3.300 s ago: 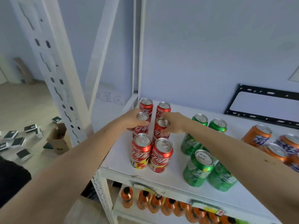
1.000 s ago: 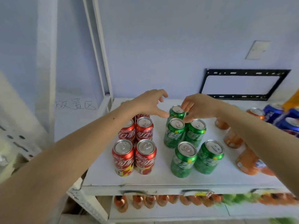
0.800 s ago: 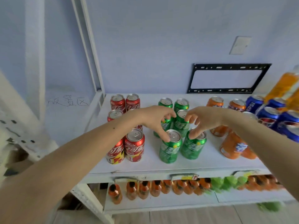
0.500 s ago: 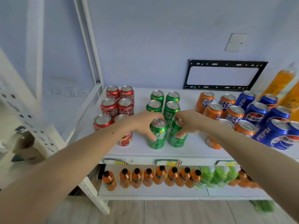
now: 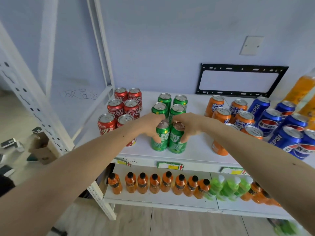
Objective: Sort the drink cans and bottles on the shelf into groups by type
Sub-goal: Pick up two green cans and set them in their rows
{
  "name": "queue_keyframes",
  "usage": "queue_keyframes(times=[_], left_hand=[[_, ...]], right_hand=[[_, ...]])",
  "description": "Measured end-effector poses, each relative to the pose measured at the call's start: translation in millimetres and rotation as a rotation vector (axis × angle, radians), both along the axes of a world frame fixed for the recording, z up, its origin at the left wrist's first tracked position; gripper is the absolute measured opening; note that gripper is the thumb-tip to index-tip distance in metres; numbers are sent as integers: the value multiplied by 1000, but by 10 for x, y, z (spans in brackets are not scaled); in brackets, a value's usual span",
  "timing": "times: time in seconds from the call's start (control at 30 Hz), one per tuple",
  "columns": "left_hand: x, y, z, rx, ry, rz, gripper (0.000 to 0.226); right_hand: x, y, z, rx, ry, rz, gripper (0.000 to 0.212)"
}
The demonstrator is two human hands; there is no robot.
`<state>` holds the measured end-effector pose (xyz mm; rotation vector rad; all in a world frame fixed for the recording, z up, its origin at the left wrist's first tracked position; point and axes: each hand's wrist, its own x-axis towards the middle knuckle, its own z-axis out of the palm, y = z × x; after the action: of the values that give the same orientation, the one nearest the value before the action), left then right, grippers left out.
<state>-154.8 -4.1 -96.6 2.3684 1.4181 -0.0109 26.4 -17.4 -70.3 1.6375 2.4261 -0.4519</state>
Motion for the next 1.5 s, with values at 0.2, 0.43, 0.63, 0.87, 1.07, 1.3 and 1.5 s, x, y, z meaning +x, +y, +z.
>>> queue_keyframes(times=[0.2,0.43,0.63,0.87,1.07,1.3,1.5], left_hand=[[31,38,9,-22,30,-3,79],[-122,334,404,-99,-73,-2,95],[-195,857,605,-24,-103,7,78],[-56,1101,153,18,139,-124,93],[20,1177,70,100,98,-99,76],[158,1126,44,140,129,-86,79],[110,1173,237,25,89,-72,88]], right_hand=[[34,51,-23,0,8,32,74],[250,248,311,-22,166,-65,77],[276,673,319,120,192,-241,64],[54,857,-46,88,13,-177,81],[181,1005,-19,79,13,-48,76],[285,1065,-41,49,25,20,76],[339,1072,141,-43,1,43,86]])
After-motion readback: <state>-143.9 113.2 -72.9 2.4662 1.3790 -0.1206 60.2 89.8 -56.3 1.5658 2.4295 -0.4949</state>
